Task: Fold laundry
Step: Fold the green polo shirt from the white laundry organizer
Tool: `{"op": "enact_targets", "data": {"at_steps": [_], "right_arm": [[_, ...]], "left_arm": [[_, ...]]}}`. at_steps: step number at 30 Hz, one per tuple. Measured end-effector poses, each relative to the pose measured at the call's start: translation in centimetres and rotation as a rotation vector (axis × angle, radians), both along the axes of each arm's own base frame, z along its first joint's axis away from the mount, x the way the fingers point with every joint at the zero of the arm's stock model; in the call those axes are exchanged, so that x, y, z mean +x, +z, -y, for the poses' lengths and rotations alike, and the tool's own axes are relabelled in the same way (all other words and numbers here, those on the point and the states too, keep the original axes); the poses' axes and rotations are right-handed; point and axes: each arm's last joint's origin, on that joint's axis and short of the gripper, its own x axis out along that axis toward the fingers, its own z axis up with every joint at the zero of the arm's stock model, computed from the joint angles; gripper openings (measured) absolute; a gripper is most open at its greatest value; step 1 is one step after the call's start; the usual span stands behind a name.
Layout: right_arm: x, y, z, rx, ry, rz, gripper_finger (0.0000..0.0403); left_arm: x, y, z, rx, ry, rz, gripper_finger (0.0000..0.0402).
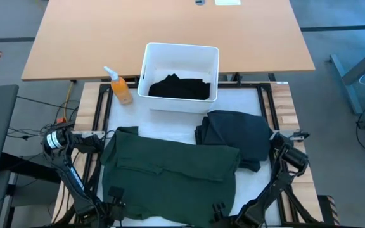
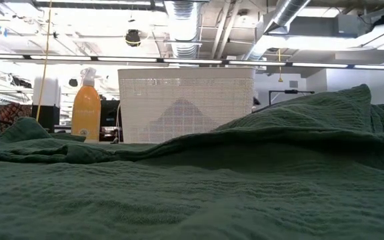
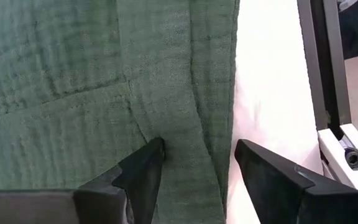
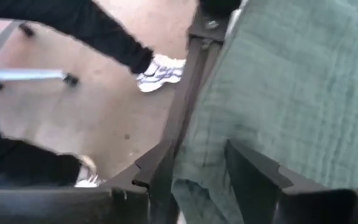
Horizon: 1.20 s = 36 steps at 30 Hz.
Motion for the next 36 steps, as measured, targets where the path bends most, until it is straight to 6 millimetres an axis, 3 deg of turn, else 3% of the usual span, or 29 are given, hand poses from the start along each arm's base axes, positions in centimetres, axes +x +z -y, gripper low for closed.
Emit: {"op": "enact_targets", "data": {"at_steps": [5, 10, 12, 17, 27, 36], "right_arm": [[0.0, -0.7, 0.1, -0.026, -0.024, -0.002, 0.0137], [-0.4, -0.2, 0.0, -0.017, -0.017, -0.018, 0.0045], [-0.5, 0.5, 0.2, -0.003, -0.011, -0.028, 0.0020], [-0.7, 4.0, 1.2, 0.081, -0.099, -0.013, 0.0032], [-1.9, 10.8, 5.7, 0.098, -0.367, 0.055, 0.0020], [-2.6, 12.0, 10.9, -0.098, -0.618, -0.038, 0.0020]], "left_arm": [[0.0, -0.1, -0.1, 0.016, -0.007, -0.006, 0.0165], [0.0, -0.1, -0.3, 0.030, 0.023, 0.008, 0.0045], [0.1, 0.0, -0.3, 0.039, 0.037, 0.015, 0.0014], [1.0, 1.9, -0.3, 0.158, -0.001, 0.012, 0.0003], [3.2, 10.4, -3.4, 0.579, 0.054, -0.020, 0.0001], [7.1, 10.5, -8.3, 0.722, 0.098, 0.048, 0.0000]]}}
